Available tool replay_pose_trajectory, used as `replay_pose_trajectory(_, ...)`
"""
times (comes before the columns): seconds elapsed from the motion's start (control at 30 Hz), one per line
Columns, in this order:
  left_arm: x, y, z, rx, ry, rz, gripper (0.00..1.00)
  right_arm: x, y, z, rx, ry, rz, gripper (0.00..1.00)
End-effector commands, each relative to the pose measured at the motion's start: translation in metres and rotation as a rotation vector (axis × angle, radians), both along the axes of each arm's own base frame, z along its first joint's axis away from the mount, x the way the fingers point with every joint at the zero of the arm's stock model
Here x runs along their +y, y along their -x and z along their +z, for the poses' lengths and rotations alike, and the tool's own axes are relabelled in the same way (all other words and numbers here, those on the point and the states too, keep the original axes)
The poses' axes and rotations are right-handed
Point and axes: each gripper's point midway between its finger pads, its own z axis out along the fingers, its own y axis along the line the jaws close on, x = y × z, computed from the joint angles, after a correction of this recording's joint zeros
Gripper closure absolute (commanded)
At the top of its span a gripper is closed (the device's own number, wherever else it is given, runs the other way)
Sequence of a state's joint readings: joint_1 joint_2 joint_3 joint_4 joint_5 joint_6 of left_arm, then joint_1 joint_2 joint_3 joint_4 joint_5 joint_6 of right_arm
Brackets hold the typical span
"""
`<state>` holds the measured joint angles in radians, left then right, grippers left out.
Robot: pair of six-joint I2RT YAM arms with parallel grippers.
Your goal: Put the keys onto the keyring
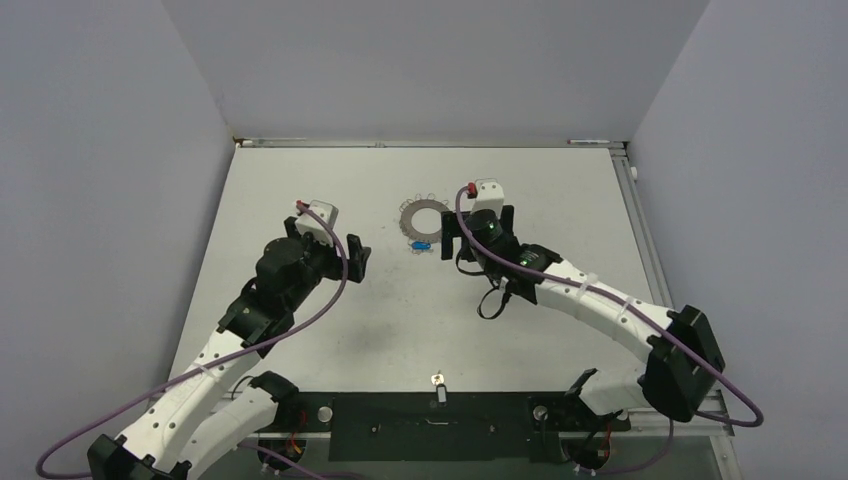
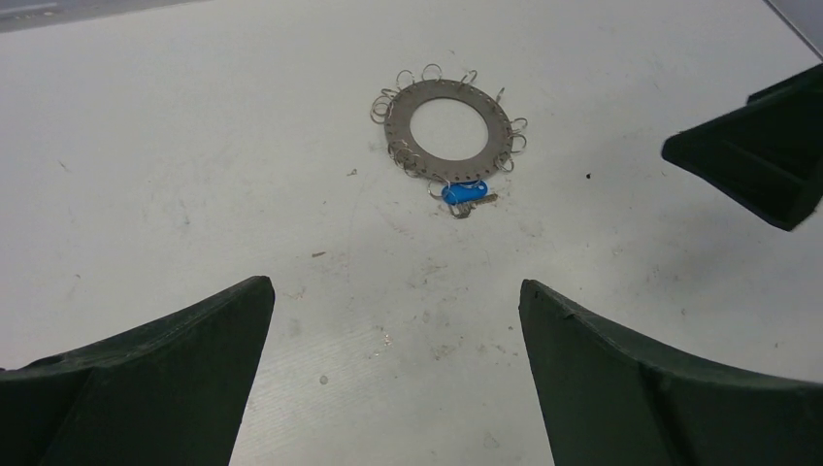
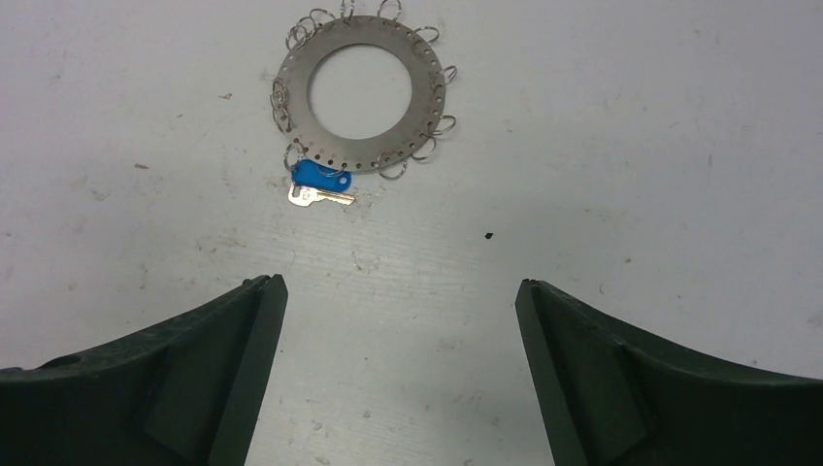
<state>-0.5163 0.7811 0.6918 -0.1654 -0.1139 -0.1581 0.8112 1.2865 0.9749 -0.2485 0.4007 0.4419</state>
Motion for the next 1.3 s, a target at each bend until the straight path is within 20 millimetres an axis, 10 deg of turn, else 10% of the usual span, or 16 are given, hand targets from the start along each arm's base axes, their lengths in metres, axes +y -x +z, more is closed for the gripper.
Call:
replay_pose_trajectory(0.0, -0.011, 0.001, 0.030, -0.047, 0.047, -0.040, 0.04, 0.018, -0.027, -0.011, 0.081, -0.047, 0.041, 0.09)
replay_pose_trajectory(0.5, -0.016, 0.006, 0.028, -0.049, 0.031, -0.066, 0.03, 0.038, -0.114, -0.079, 0.238, -0.129, 0.000, 0.33)
replay_pose_trajectory(1.27, -0.019, 0.011, 0.030, -0.063, 0.025, -0.087, 0.03, 0.074, -0.120, -0.138, 0.322, 0.057, 0.031, 0.69)
